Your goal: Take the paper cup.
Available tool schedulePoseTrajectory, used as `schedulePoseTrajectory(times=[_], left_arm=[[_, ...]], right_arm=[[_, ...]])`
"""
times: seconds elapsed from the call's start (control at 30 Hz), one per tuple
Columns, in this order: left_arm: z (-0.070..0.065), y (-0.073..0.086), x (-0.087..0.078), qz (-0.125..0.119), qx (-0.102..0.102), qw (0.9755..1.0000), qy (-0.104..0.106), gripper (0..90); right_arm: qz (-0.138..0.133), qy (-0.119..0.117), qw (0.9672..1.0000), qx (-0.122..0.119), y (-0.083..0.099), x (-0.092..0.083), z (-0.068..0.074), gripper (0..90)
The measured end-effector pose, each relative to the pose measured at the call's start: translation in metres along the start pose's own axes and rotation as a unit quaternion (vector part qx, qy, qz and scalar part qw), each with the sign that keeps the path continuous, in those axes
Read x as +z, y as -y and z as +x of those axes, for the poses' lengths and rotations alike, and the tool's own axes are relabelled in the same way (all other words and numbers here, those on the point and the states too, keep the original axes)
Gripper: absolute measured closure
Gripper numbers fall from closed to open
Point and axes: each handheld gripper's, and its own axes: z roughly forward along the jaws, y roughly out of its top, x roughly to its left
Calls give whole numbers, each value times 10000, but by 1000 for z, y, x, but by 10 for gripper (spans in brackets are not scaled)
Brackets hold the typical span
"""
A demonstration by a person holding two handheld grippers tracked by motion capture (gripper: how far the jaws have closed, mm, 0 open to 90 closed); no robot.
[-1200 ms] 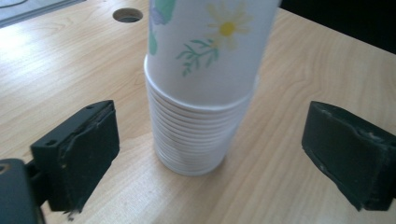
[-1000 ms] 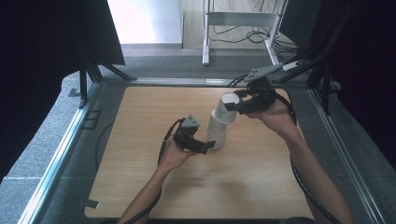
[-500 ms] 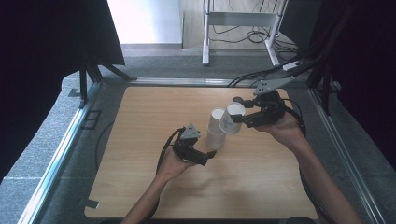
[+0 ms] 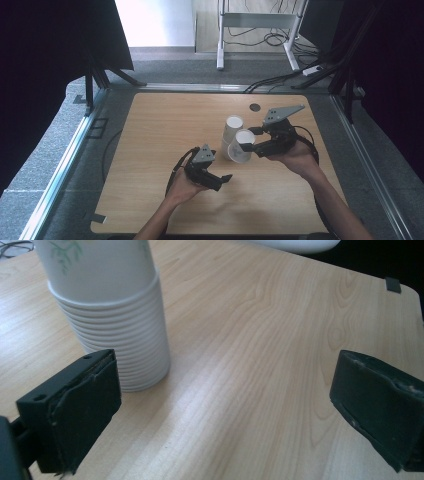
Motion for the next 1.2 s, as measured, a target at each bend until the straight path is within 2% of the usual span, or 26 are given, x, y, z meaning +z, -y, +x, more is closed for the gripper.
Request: schedulePoseTrajectory(times=[0.5, 0.9, 1.2], left_arm=[[-12, 19, 1, -22, -50, 9999, 117, 5], [-14, 33, 2, 32, -121, 9999, 94, 14], [-19, 39, 10, 189, -4, 9998, 96, 26]], right_arm=[[26, -276, 9996, 58, 29, 31, 17, 378], [56, -448, 9989, 162, 50, 54, 25, 378], [-2, -477, 9988, 141, 58, 60, 30, 378]])
